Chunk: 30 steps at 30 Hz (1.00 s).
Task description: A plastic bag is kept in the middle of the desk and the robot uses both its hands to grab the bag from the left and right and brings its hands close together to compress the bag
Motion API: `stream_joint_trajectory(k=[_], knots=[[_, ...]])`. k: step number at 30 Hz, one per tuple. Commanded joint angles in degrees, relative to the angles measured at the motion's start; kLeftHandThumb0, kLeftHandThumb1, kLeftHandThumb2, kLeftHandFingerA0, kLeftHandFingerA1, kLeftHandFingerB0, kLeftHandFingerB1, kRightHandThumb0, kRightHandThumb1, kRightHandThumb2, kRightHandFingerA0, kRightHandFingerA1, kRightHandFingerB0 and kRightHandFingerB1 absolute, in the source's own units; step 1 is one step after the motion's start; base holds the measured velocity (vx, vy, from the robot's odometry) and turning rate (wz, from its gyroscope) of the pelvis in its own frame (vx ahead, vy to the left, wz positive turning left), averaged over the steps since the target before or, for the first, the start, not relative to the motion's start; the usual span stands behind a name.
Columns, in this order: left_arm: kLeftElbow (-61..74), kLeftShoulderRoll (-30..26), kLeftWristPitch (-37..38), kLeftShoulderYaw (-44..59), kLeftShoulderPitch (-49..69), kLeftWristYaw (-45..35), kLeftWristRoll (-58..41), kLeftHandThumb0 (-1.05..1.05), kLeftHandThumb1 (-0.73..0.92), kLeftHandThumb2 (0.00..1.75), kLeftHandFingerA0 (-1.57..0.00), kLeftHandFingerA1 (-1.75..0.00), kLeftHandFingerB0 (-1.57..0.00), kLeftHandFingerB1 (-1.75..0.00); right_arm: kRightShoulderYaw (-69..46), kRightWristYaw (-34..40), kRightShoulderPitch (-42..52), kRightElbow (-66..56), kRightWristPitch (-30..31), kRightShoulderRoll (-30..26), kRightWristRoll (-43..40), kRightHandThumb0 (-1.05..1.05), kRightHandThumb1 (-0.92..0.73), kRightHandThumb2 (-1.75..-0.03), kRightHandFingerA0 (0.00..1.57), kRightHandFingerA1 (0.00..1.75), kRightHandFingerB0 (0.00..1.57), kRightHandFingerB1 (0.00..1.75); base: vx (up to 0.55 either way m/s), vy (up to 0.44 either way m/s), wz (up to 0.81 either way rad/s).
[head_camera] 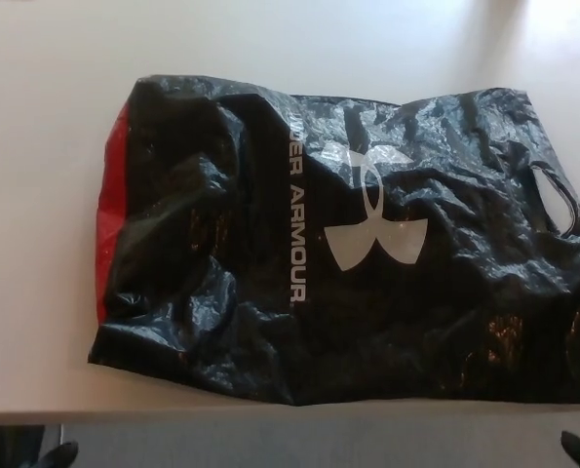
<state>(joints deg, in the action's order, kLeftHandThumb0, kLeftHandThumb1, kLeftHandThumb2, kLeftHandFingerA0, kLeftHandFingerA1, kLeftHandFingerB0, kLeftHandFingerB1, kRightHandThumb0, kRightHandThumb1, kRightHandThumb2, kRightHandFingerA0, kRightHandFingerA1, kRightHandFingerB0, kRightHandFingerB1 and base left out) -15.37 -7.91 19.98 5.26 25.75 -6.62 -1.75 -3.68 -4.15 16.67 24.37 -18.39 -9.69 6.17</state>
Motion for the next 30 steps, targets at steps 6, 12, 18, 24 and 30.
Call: stream_joint_trajectory(k=[6, 12, 18, 24, 30], knots=[[15.48, 1.48, 27.32, 5.28, 5.79, -5.59, -12.83, -0.37, 0.49, 1.07, -0.01, -0.49, 0.0, -0.48, -4.82, 2.38, 2.98, -11.71, -27.53, -0.46, -3.38, -0.66, -0.75, -1.09, 0.03, 0.35, 0.02, 0.3, 0.0, 0.0, 0.0], [14.75, 1.78, 28.22, 5.73, 5.45, -5.94, -12.71, -0.37, 0.5, 1.08, -0.02, -0.49, 0.0, -0.48, -5.11, 2.15, 2.72, -11.19, -28.1, -0.31, -3.37, -0.66, -0.75, -1.09, 0.03, 0.36, 0.02, 0.3, 0.0, 0.0, 0.0], [15.57, 2.08, 28.13, 5.36, 6.02, -6.86, -13.75, -0.37, 0.5, 1.08, -0.01, -0.49, 0.0, -0.47, -5.42, 2.04, 2.95, -10.78, -29.54, -0.13, -2.98, -0.66, -0.75, -1.1, 0.02, 0.34, 0.02, 0.29, 0.0, 0.0, 0.0], [19.56, 3.3, 29.89, 2.94, 17.6, -11.3, -20.87, -0.37, 0.48, 1.07, 0.0, -0.48, 0.0, -0.47, -3.93, -2.21, 16.92, -18.58, -34.17, -0.28, -7.49, -0.75, -0.79, -1.07, 0.04, 0.19, 0.06, 0.2, 0.0, 0.0, 0.0], [18.98, 3.5, 34.32, 3.27, 16.79, -15.44, -27.49, -0.36, 0.52, 1.1, -0.01, -0.49, 0.0, -0.48, -4.38, -3.87, 19.55, -23.88, -33.18, -1.0, -13.79, -0.79, -0.77, -1.09, 0.0, 0.18, 0.05, 0.2, 0.0, 0.0, 0.0]])
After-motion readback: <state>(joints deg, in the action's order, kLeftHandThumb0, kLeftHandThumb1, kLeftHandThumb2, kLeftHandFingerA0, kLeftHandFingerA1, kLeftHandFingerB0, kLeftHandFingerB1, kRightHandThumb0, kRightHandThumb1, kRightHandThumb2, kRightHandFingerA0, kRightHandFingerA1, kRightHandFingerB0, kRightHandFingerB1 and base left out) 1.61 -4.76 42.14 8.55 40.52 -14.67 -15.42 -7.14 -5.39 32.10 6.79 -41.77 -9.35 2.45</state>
